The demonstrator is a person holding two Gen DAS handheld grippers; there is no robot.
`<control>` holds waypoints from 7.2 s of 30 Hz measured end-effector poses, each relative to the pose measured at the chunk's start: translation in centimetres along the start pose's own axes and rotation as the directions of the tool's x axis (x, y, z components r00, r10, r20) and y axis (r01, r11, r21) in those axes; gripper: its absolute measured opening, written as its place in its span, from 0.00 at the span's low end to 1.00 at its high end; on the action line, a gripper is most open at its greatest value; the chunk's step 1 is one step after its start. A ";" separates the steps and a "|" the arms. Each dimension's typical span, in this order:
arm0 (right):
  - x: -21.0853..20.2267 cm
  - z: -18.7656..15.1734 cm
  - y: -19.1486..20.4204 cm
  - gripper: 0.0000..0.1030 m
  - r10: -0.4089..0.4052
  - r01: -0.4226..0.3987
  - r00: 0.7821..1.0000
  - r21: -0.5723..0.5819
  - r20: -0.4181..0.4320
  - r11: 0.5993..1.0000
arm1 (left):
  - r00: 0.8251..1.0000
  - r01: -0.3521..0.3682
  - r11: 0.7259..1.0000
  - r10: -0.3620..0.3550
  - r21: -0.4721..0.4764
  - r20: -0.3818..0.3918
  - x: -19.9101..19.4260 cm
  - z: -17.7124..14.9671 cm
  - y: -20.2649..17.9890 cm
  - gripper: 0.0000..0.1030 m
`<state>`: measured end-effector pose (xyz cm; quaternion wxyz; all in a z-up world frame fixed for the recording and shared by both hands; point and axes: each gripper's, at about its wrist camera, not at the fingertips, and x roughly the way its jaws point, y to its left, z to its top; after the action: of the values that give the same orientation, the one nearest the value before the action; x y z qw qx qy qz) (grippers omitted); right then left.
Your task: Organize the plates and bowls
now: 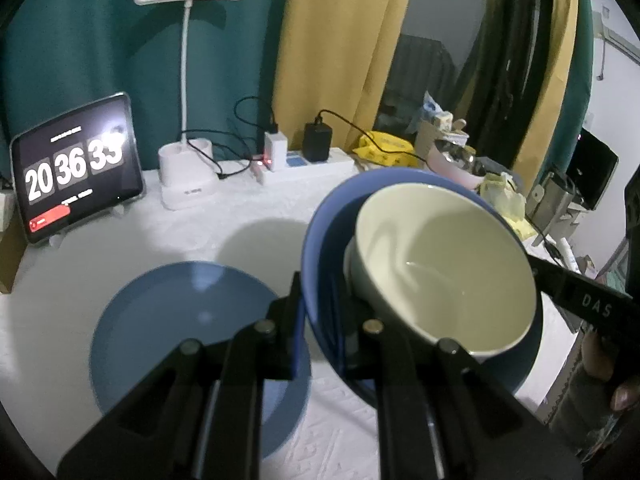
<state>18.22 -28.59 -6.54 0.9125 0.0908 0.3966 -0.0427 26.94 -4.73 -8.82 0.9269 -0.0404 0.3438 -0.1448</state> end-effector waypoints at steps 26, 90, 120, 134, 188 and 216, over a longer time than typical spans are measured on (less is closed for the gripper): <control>1.4 -0.2 6.9 0.10 0.044 -0.047 0.999 -0.094 -0.024 0.994 | 0.998 -0.050 0.995 0.052 -0.085 0.023 -3.2 -1.6 6.2 0.10; 12.5 0.1 13.1 0.13 0.090 -0.119 0.979 -0.154 -0.182 0.981 | 0.983 -0.183 0.967 0.179 -0.178 -0.036 -0.4 -2.2 14.8 0.16; 10.8 -0.8 12.9 0.46 0.005 -0.037 0.989 -0.213 -0.149 0.976 | 0.963 -0.269 0.950 0.268 -0.157 -0.028 -2.0 -3.0 13.9 0.39; 8.0 -1.6 12.7 0.51 0.002 -0.027 0.993 -0.215 -0.118 0.976 | 0.965 -0.259 0.955 0.262 -0.144 0.002 -4.2 -3.9 12.2 0.44; -9.2 -3.1 10.5 0.53 0.035 -0.004 0.991 -0.235 0.132 0.972 | 0.928 -0.252 0.965 0.262 -0.070 0.264 -18.1 -4.8 0.7 0.75; -15.8 -2.2 10.9 0.54 0.042 0.032 0.964 -0.270 0.264 0.962 | 0.867 -0.264 0.962 0.269 -0.073 0.420 -25.1 -2.4 -1.1 0.77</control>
<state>7.53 -17.33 4.95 0.9615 -0.0407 0.2719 0.0026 6.97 1.76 5.24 0.9902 -0.0293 0.1365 -0.0010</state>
